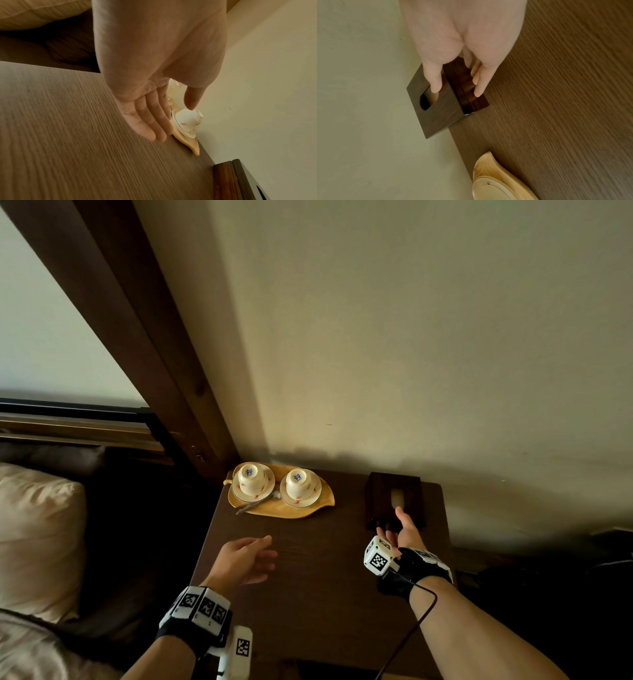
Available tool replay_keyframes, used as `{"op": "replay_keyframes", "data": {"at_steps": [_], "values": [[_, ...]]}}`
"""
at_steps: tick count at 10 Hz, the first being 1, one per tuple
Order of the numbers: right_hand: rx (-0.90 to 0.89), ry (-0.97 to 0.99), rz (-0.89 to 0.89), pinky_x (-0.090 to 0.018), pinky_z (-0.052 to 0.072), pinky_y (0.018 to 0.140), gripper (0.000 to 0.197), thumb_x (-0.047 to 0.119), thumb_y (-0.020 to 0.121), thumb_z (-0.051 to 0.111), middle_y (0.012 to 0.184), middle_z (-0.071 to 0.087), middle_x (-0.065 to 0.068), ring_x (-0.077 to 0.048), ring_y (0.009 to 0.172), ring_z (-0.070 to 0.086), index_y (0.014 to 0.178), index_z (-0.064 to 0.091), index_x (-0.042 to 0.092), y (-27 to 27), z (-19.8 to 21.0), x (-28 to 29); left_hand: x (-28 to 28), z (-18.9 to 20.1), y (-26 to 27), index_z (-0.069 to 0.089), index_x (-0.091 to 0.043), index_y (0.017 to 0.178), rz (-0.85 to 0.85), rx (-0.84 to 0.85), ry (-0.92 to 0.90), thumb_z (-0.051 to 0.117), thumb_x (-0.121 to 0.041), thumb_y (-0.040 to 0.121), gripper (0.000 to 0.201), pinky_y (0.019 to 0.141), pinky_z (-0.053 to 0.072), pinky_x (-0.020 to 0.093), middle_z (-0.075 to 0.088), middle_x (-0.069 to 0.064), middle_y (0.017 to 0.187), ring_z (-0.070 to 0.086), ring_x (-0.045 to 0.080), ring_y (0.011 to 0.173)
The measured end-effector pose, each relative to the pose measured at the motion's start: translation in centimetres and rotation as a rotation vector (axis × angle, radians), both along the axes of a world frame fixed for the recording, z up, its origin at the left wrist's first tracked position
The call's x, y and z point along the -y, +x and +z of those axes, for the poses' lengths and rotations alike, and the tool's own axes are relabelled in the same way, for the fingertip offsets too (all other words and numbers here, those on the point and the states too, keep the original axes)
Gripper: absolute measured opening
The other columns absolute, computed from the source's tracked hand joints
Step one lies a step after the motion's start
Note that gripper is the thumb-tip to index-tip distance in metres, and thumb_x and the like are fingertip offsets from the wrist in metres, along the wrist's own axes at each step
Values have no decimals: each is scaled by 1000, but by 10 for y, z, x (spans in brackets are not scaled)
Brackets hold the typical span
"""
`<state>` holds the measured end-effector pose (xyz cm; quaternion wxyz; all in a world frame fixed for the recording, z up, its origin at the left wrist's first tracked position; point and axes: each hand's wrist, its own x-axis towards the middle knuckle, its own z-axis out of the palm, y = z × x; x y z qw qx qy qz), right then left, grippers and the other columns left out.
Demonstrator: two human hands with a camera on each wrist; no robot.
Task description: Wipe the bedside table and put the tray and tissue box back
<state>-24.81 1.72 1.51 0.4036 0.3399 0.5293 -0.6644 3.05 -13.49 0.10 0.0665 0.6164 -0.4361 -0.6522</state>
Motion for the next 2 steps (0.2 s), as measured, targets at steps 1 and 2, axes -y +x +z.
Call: {"op": "replay_keyframes", "data": {"at_steps": [1,2], "values": [[-12,24,68,-46,57,108,76,36,89,83,146,58,-15,-29,126,67,154,47,17,-4,1,-10,-13,6,-2,74,-11,113,-9,21,-26,75,-35,96,29,66,64,38,85,7,91,81,27,84],[-7,19,149,-46,61,99,66,27,87,86,134,66,-18,-29,113,72,143,56,7,-6,4,-27,-25,13,-3,75,-13,113,-21,45,-48,74,-36,97,29,70,66,40,85,6,94,82,27,88]]}}
